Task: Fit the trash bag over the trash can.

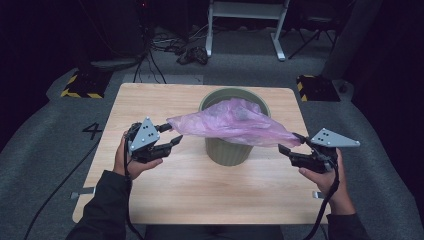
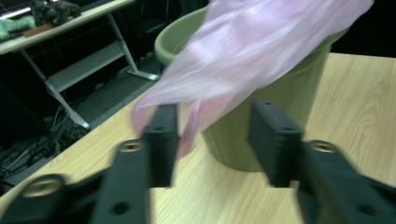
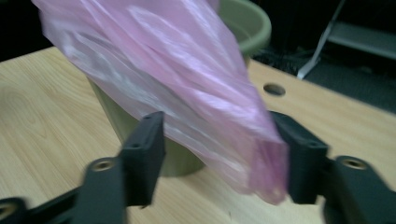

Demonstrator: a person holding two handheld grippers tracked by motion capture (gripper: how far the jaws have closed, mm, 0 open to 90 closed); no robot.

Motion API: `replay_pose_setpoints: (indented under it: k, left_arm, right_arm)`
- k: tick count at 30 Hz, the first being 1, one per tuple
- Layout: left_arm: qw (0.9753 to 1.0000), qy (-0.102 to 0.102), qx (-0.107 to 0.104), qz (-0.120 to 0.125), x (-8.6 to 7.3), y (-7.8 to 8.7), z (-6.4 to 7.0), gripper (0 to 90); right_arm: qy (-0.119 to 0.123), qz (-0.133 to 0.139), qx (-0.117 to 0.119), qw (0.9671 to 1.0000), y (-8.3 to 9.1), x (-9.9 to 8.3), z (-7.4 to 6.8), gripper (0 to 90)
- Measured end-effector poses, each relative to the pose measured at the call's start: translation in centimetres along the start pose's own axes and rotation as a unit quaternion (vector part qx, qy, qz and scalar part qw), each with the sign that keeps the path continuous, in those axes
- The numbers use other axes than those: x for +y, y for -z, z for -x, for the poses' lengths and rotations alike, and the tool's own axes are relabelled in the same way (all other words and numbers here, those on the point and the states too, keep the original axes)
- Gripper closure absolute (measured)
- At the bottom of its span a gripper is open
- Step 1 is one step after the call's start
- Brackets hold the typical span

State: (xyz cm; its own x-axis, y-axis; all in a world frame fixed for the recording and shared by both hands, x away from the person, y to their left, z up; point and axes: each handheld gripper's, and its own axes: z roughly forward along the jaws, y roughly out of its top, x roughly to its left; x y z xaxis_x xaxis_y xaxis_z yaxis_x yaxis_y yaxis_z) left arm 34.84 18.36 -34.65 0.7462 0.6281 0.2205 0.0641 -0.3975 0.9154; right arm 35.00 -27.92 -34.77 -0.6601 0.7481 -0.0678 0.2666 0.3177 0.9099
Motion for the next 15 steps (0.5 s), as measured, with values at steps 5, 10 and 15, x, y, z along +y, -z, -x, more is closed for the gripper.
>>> replay_pose_setpoints:
  k: [5,10,15]
  left_arm:
    - [0.9993,-0.029,-0.015,0.019,0.9,0.3,3.1,35.3]
    - [0.9975,-0.058,-0.033,0.024,1.7,-0.3,5.4,34.0]
    - [0.9971,-0.064,-0.035,0.020,2.9,-2.2,6.3,31.5]
  right_arm:
    - [0.051,0.028,-0.002,0.9983,0.8,1.8,-2.0,31.1]
    - [0.065,0.006,0.002,0.9979,0.3,2.7,-2.4,29.2]
    - [0.069,-0.011,0.007,0.9975,0.4,2.4,-2.7,22.7]
